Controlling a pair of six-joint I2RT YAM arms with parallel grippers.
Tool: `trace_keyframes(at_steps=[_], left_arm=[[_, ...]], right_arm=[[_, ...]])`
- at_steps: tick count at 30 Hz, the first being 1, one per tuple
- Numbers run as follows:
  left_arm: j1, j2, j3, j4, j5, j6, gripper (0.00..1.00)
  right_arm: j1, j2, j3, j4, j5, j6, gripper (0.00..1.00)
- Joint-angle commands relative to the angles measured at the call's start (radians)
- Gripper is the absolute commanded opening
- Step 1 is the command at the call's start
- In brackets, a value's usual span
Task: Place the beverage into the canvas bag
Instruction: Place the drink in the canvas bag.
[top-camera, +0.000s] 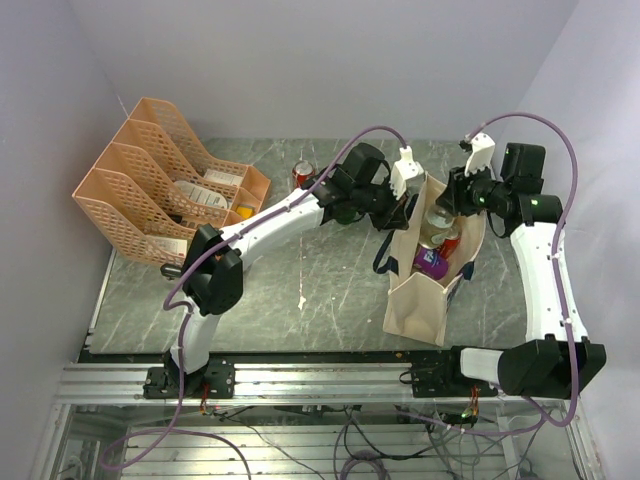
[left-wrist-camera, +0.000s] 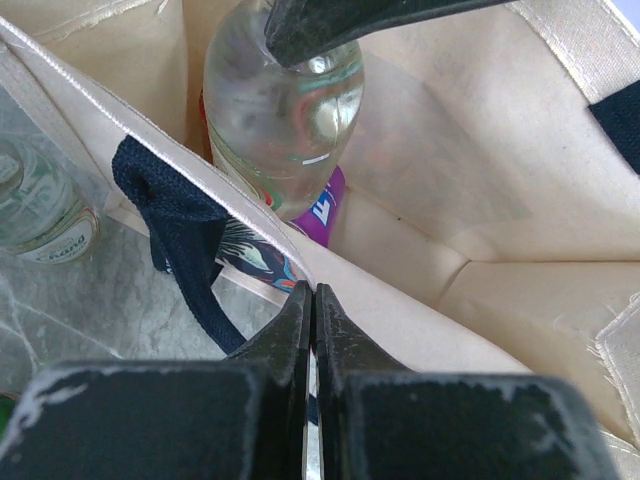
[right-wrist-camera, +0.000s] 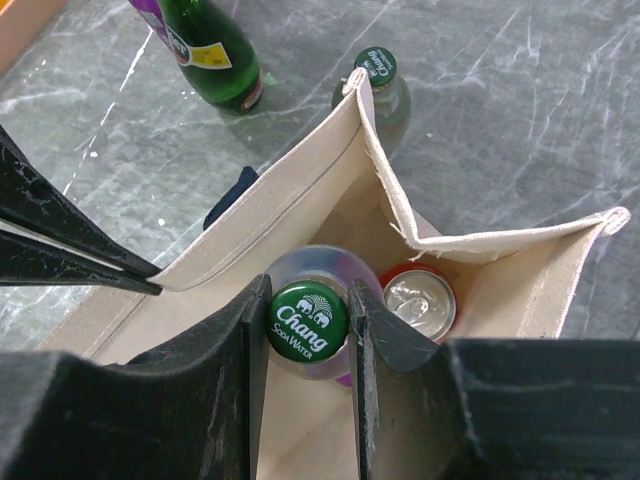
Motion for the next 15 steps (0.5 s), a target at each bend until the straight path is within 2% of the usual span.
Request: trace_keyframes(at_steps=[1, 7, 15], left_arm=[[0.005, -0.042, 0.006, -0.013, 0.014, 0.024, 0.07], [0.005, -0.044, 0.009, -0.022, 0.017, 0.023, 0.07], [0.005, -0.044, 0.013, -0.028, 0.007, 0.027, 0.07]], right_arm=[[0.019, -0.051, -0.025, 0.148, -0.080, 0.093, 0.00], [0.032, -0.093, -0.120, 0.256, -0.061, 0.134, 0.00], [0.055, -0.112, -0.212, 0.305, -0.010, 0.030, 0.00]])
